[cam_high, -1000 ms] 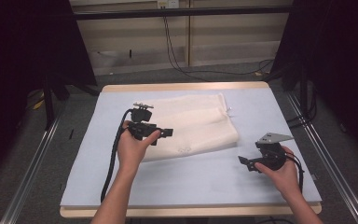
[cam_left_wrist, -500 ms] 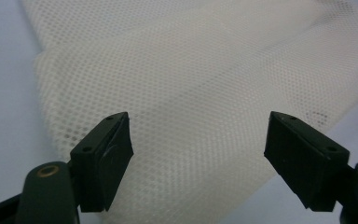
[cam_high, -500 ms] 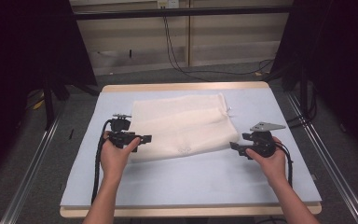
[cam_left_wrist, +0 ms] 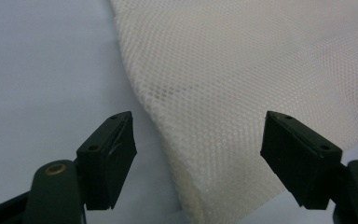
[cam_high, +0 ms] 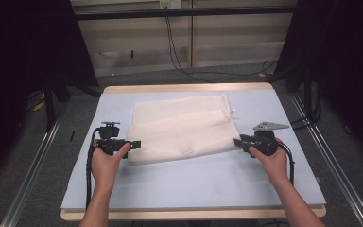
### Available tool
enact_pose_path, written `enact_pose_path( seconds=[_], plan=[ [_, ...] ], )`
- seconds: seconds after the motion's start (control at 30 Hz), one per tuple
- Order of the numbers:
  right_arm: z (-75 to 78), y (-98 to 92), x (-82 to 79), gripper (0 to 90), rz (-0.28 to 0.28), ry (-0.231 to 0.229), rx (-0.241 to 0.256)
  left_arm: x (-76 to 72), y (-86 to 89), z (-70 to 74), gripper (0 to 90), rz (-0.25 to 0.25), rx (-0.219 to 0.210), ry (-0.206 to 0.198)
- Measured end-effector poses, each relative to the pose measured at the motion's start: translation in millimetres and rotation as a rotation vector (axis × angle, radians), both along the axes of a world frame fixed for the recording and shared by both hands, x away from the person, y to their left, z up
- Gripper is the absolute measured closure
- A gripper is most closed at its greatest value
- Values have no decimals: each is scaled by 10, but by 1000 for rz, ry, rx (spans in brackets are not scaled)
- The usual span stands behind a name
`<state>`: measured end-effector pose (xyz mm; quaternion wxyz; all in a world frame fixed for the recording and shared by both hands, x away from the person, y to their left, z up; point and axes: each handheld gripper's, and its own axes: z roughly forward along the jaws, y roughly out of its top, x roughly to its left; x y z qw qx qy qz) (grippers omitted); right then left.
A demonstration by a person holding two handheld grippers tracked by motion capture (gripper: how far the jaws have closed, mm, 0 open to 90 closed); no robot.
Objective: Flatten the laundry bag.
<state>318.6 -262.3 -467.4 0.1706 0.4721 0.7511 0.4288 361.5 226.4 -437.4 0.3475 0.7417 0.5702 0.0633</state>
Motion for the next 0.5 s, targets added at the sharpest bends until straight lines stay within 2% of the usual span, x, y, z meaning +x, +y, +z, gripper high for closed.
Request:
enact_pose_path(
  seconds=[0.03, 0.07, 0.13, 0.2, 0.3, 0.33, 0.4, 0.47, 0.5],
  plan=[
    [-5, -6, -4, 691, 3, 0, -5, -7, 18, -16, 252, 12, -13, 0],
    [-9, -7, -7, 703, 5, 0, -4, -17, 30, -30, 247, 7, -3, 3],
    [-11, -7, -13, 748, 11, 5, -10, -26, 33, -79, 278, -14, -2, 22],
    [-15, -7, -15, 751, 13, 10, -6, -22, 11, -129, 309, -39, -6, 21],
    [-20, -3, -18, 771, 11, 19, -15, 3, -45, -151, 440, -37, -27, 21],
    [-24, -5, -16, 783, 18, 20, -26, 21, -58, -156, 487, -49, -7, 23],
    [-29, -2, -12, 793, 25, 19, -35, 58, -86, -166, 575, -47, -6, 15],
    [-31, -4, -6, 809, 26, 25, -42, 91, -92, -167, 664, -46, -17, 23],
    [-33, -10, -1, 823, 24, 25, -38, 104, -98, -167, 725, -35, -19, 7]
  ],
)
